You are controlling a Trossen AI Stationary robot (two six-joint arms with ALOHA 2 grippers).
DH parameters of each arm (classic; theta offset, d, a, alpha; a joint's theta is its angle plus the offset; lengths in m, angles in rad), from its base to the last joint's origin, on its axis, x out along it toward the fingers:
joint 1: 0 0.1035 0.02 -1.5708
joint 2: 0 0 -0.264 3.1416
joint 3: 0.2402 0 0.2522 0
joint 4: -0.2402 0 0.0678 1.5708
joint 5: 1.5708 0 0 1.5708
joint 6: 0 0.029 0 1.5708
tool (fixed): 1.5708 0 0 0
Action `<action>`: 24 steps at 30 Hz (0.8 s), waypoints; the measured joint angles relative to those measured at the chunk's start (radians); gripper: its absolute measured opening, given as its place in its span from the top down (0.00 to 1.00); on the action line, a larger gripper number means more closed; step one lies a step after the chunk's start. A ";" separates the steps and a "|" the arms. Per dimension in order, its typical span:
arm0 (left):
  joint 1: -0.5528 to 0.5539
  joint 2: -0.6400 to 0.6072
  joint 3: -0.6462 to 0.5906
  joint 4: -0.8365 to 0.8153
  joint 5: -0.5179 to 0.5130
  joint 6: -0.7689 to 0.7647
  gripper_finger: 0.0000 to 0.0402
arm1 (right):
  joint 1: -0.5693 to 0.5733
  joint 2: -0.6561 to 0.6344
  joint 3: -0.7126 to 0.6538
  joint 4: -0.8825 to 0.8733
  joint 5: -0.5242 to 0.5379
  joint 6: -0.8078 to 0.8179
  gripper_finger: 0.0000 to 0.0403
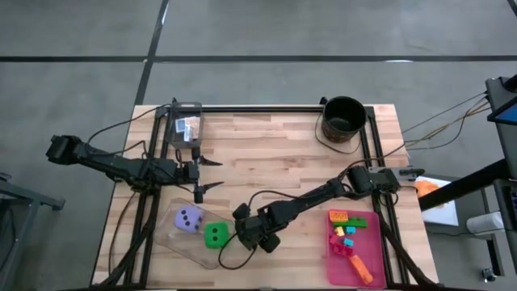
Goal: Pick & Place Toys
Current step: Put the green game piece into the pink bin
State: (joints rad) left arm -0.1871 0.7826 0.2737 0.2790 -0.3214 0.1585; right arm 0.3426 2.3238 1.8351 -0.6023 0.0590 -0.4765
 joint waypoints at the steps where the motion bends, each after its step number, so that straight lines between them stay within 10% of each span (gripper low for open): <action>1: 0.000 0.000 0.000 0.000 0.000 0.000 0.27 | 0.000 0.000 0.000 0.000 -0.005 0.000 0.10; 13: 0.000 0.000 0.000 -0.001 0.000 0.000 0.27 | 0.005 0.000 0.000 -0.079 -0.020 0.038 0.14; 24: 0.001 0.000 0.000 -0.001 0.000 -0.003 0.27 | 0.012 0.000 0.000 -0.151 -0.060 0.142 0.65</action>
State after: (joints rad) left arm -0.1863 0.7826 0.2737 0.2783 -0.3210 0.1551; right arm 0.3546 2.3238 1.8347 -0.7531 -0.0010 -0.3344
